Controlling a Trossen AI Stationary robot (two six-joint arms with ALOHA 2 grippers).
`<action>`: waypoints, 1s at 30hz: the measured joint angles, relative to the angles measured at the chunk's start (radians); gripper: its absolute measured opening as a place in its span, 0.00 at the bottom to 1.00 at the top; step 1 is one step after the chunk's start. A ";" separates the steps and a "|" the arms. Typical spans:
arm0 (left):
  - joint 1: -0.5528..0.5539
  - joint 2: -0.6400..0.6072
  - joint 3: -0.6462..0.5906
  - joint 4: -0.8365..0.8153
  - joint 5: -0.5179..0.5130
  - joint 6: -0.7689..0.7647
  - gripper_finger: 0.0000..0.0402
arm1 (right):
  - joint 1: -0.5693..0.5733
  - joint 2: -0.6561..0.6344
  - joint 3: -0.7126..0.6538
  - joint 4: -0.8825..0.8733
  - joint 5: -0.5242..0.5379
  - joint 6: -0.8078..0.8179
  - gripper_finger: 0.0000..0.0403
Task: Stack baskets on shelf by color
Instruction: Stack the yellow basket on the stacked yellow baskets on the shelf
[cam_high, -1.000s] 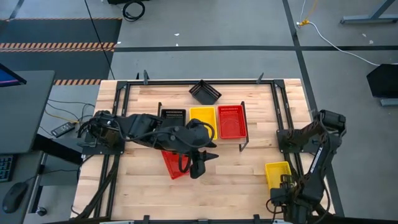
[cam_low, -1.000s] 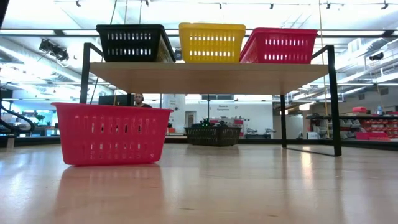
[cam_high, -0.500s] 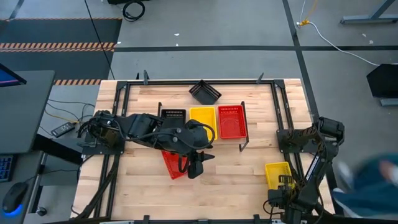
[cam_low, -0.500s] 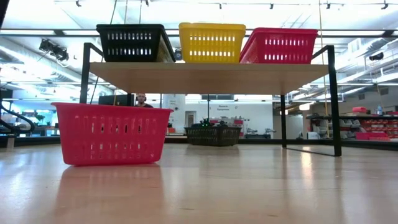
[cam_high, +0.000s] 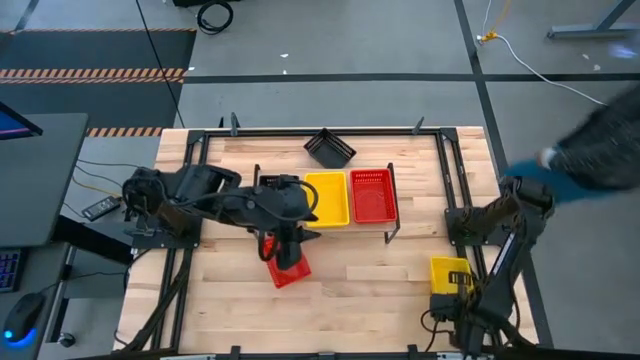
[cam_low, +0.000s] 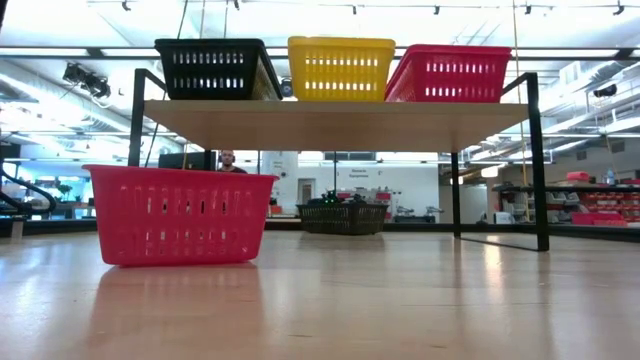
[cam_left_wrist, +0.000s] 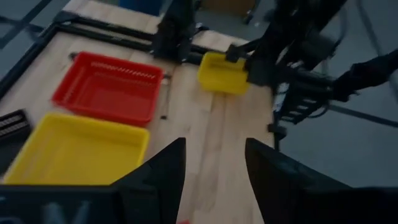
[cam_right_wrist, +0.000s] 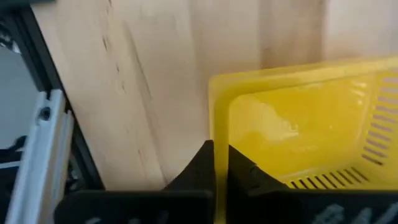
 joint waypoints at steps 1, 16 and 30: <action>0.000 -0.001 0.000 -0.013 -0.003 0.000 0.43 | -0.008 -0.025 0.000 -0.015 0.000 0.001 0.01; 0.046 -0.001 0.000 -0.092 -0.004 0.080 0.43 | -0.175 -0.254 0.370 -0.567 0.131 -0.124 0.01; 0.076 -0.001 0.000 -0.142 -0.003 0.125 0.43 | -0.491 -0.156 0.709 -0.560 0.280 -0.637 0.01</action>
